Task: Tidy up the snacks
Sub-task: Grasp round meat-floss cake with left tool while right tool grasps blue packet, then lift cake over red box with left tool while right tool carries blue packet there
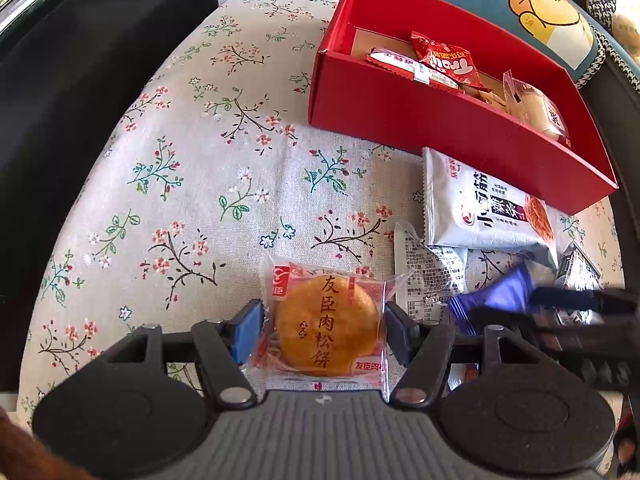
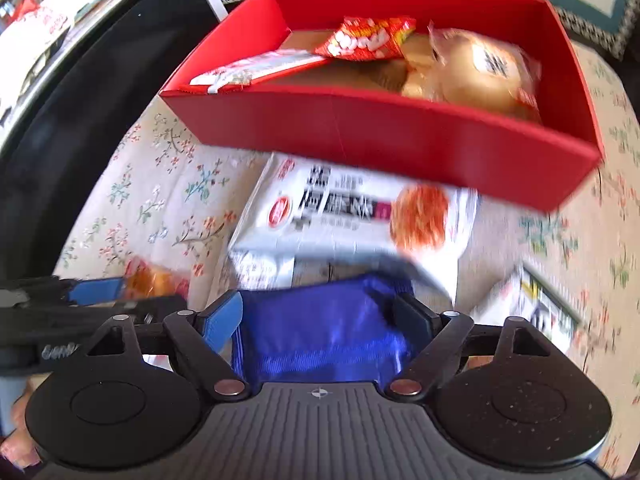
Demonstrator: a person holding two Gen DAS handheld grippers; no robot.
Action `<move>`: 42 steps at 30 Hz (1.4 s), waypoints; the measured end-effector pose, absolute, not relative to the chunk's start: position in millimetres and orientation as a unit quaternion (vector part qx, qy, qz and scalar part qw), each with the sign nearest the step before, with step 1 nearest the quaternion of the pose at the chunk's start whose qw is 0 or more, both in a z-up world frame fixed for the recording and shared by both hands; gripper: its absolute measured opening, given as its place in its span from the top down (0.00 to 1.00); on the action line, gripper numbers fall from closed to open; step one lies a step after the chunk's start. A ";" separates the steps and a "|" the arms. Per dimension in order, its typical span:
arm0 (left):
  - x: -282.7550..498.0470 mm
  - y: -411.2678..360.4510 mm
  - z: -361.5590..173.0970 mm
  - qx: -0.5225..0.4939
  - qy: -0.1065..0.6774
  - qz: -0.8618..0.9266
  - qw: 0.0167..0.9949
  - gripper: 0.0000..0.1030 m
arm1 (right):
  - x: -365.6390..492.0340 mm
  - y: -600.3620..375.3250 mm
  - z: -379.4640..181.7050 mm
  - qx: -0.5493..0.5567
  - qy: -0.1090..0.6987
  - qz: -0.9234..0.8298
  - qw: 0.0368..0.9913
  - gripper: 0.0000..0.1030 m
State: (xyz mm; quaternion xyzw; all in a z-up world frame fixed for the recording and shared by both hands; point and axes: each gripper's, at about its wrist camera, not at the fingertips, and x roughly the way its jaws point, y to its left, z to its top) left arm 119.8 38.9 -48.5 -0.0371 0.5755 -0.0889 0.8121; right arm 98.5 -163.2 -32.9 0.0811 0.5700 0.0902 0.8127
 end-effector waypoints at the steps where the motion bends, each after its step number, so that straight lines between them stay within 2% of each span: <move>1: 119.3 38.9 -48.6 -0.036 0.575 -0.089 0.812 0.00 | 93.4 -164.8 -31.9 0.087 0.574 0.093 0.809 0.15; 9: 118.7 39.8 -51.5 -0.034 0.579 -0.088 0.810 0.00 | 32.7 -173.1 -17.2 0.187 0.596 0.165 0.764 0.16; 14: 119.0 38.8 -52.3 -0.029 0.579 -0.088 0.810 0.00 | 31.1 -154.0 2.5 0.020 0.561 0.141 0.815 0.16; 20: 119.0 36.3 -54.2 -0.021 0.580 -0.088 0.810 0.00 | 79.7 -153.5 -25.0 -0.001 0.575 0.136 0.807 0.16; 25: 121.2 39.9 -55.4 -0.031 0.585 -0.092 0.806 0.00 | 81.8 -136.2 -42.6 -0.034 0.586 0.153 0.795 0.13; 27: 121.4 38.7 -56.0 -0.028 0.585 -0.093 0.805 0.00 | 80.8 -136.9 -40.1 -0.027 0.586 0.142 0.798 0.15; 29: 120.4 36.1 -56.7 -0.020 0.585 -0.091 0.806 0.00 | 75.8 -138.6 -37.7 -0.026 0.584 0.135 0.800 0.27; 31: 119.3 32.9 -57.5 -0.011 0.585 -0.089 0.806 0.00 | 71.9 -140.1 -36.5 -0.019 0.583 0.134 0.801 0.32; 42: 121.3 27.2 -60.9 -0.006 0.576 -0.057 0.815 0.00 | 52.0 -159.5 -9.9 0.011 0.541 0.108 0.834 0.33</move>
